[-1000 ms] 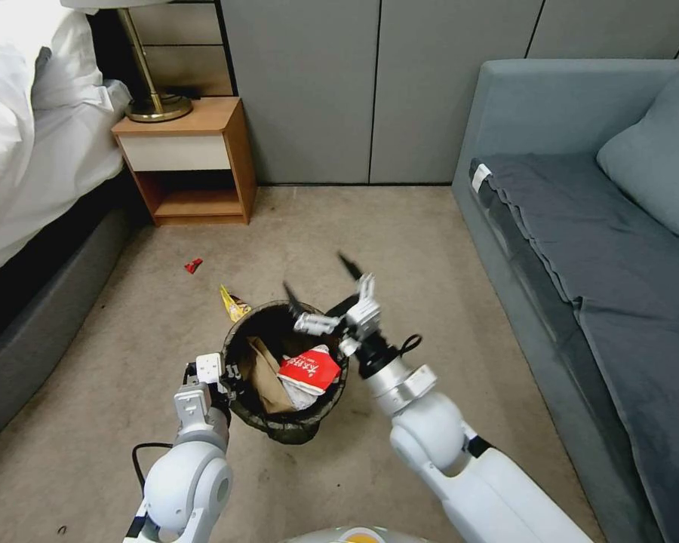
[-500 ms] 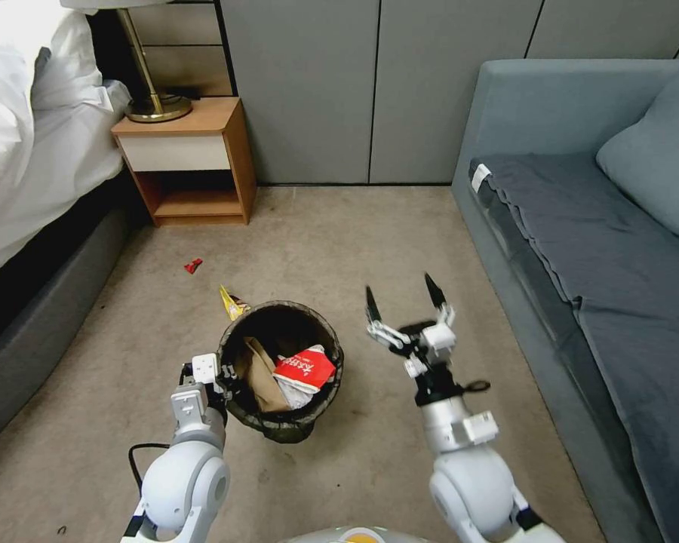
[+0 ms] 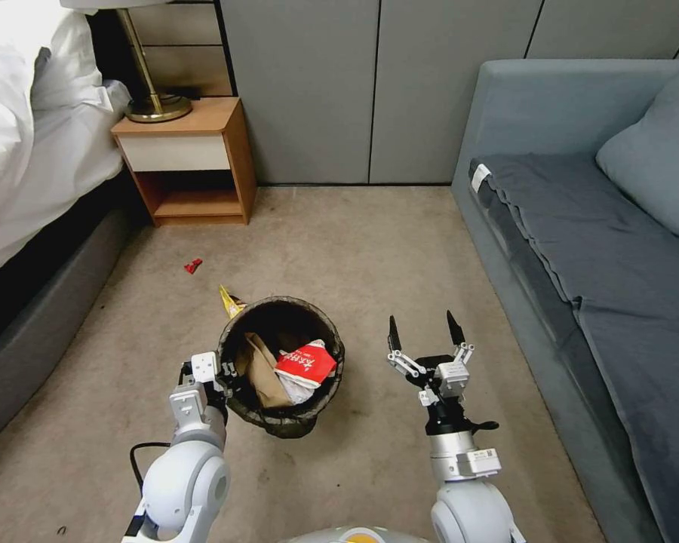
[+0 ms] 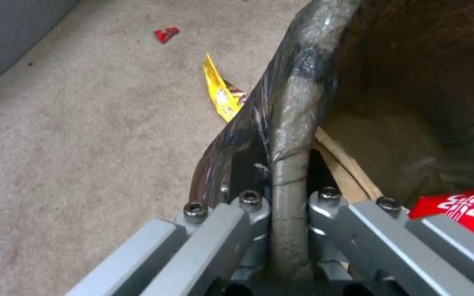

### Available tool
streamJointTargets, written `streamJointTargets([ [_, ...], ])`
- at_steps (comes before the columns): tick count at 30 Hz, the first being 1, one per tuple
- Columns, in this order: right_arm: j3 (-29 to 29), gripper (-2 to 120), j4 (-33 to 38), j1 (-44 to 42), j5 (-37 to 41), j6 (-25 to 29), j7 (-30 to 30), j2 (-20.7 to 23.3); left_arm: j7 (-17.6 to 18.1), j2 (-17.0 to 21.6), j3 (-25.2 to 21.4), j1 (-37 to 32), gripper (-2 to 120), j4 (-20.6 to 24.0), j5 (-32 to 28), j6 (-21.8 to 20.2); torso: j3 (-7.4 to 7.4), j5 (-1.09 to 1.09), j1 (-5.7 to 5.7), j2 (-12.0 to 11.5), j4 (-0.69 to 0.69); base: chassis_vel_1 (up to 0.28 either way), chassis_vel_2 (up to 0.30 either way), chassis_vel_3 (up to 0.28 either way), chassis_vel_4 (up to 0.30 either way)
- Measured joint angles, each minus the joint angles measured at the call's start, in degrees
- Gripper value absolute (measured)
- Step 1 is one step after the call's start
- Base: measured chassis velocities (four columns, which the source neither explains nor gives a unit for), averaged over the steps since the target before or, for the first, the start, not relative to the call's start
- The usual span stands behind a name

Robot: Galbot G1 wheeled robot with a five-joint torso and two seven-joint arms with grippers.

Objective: Pick up the trash bin, then pick up the garbage from the floor and place it into the trash bin.

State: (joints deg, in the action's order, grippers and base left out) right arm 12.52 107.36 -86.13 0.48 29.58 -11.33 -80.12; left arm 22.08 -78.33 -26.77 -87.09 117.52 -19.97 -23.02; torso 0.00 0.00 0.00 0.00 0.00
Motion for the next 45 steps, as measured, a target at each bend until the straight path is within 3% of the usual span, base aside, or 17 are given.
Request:
streamJointTargets([
  [15,0.4,100,0.1,1.2,0.0,-0.6,-0.1,0.5,0.1,0.2,0.1,0.4,0,0.0,-0.3,-0.5,0.00,0.00,0.00,0.0,0.00,0.029,0.028,0.027,0.030],
  [45,-0.5,100,1.1,1.4,-0.1,-1.2,1.0,0.8,0.1,0.4,0.0,-0.3,0,0.9,0.5,0.0,0.00,0.00,0.00,0.0,0.01,0.113,0.111,0.105,0.103],
])
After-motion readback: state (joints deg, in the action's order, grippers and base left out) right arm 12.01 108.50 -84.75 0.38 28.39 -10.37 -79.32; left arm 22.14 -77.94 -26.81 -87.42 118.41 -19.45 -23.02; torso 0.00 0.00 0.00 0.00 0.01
